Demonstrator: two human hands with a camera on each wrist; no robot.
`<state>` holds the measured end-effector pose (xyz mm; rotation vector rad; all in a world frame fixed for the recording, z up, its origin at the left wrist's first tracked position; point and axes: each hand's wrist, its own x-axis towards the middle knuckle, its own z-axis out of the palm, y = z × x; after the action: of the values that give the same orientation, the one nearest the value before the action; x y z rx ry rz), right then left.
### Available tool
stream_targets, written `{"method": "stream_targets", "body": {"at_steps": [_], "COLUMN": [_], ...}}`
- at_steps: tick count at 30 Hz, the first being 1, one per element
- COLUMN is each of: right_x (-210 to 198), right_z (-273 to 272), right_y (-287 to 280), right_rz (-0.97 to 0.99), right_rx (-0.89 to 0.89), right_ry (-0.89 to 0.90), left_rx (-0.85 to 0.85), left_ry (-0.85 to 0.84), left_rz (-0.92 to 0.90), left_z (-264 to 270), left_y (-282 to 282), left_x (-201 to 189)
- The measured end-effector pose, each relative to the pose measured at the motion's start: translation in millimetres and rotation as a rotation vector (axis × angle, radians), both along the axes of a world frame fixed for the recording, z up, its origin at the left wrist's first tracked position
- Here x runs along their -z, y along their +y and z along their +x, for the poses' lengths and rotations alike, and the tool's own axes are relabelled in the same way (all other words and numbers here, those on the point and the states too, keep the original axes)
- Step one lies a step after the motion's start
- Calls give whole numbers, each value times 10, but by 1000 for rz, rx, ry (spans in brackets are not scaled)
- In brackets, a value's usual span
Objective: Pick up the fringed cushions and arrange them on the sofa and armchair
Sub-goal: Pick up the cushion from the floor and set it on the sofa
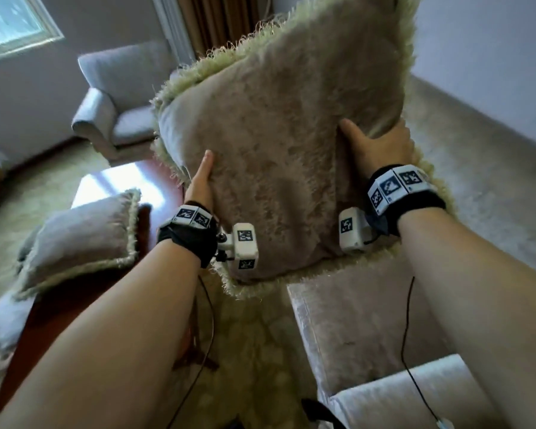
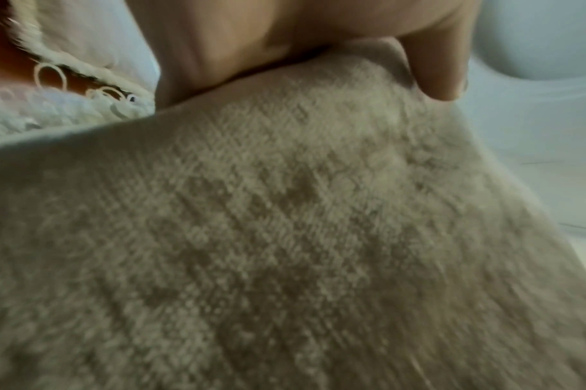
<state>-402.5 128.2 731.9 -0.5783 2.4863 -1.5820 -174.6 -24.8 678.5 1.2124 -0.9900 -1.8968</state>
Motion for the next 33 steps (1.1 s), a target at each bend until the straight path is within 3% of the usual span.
{"method": "stream_targets", "body": {"at_steps": [4, 8, 15, 27, 33], "right_x": [-398, -480, -717, -951, -919], "right_z": [-144, -261, -98, 222, 163], "right_y": [210, 293, 388, -61, 77], "right_rz": [-131, -244, -274, -306, -326], "right_rx": [50, 69, 97, 358, 470], "right_ry": [-12, -77, -109, -102, -119], "left_rx": [-84, -49, 192, 268, 362], "left_ry": [-9, 7, 161, 221, 239], "left_rz": [-73, -87, -113, -194, -136], "left_z": [-221, -360, -462, -626, -1042], "left_y": [-96, -539, -300, -1240, -1284], "left_x": [-427, -437, -1043, -1287, -1198]}}
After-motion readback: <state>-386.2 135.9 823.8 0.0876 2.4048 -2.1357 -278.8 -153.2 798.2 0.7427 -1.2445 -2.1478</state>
